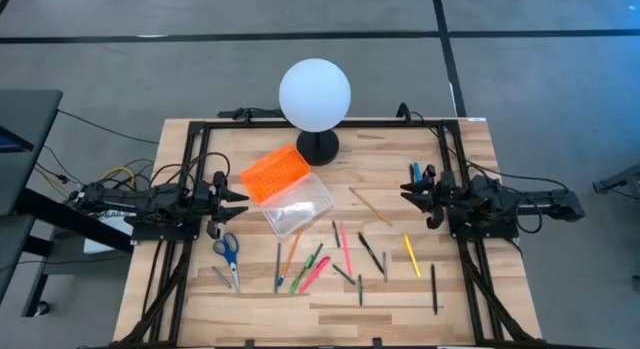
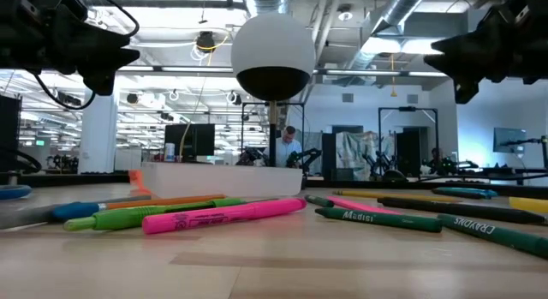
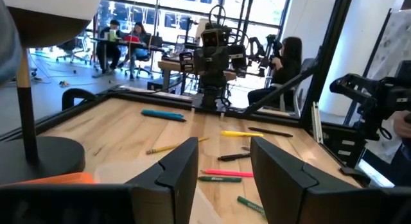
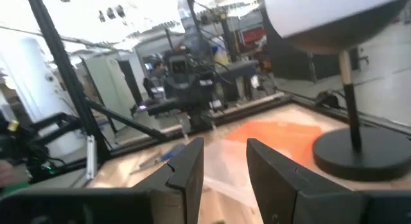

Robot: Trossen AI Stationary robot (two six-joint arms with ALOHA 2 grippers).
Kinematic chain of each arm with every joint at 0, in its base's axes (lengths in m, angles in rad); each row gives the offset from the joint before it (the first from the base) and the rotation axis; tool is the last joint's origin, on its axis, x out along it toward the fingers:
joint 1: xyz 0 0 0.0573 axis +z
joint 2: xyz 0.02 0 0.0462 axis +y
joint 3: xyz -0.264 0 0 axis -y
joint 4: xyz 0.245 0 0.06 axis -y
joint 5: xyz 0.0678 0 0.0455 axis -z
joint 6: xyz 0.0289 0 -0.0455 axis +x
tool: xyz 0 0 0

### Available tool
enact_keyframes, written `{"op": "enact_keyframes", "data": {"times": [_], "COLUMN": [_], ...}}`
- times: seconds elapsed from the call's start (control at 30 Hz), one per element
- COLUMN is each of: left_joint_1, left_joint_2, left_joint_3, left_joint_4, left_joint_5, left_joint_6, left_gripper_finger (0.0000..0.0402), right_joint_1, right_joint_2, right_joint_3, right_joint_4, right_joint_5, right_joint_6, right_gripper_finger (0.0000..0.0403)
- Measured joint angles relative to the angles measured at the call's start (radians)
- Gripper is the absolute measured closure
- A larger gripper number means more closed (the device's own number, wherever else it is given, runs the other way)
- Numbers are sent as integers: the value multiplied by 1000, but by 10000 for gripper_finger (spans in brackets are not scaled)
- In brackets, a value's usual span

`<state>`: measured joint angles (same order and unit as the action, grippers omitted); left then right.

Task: Pick & place school supplies into a supply box
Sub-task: Put the blue pen into the orange supply box

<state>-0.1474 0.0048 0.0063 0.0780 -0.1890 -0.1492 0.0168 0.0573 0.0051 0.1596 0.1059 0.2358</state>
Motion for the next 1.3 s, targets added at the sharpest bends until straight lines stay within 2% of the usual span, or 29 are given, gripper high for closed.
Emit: {"op": "enact_keyframes", "data": {"times": [0.1, 0.27, 0.47, 0.67, 0.87, 1.07, 1.3], "left_joint_1": [0, 0, 0, 0, 0, 0, 0], "left_joint_2": [0, 0, 0, -1, 29, 174, 473], "left_joint_3": [0, 0, 0, 89, 242, 394, 572], "left_joint_4": [-3, 9, 186, 276, 213, 65, -71], "left_joint_5": [0, 18, 28, 81, 127, 116, 72], "left_joint_6": [47, 221, 314, 446, 450, 385, 328], "left_gripper_finger": [265, 265, 265, 265, 265, 265, 265], "right_joint_1": [19, 45, 50, 31, 14, -5, -39], "right_joint_2": [33, 136, 262, 362, 469, 590, 736], "right_joint_3": [0, 0, 59, 172, 274, 352, 441], "right_joint_4": [84, 276, 463, 477, 476, 473, 465], "right_joint_5": [0, 0, 0, 0, 0, 0, -1], "right_joint_6": [-37, -205, -332, -399, -410, -447, -447], "right_gripper_finger": [290, 290, 290, 290, 290, 290, 290]}}
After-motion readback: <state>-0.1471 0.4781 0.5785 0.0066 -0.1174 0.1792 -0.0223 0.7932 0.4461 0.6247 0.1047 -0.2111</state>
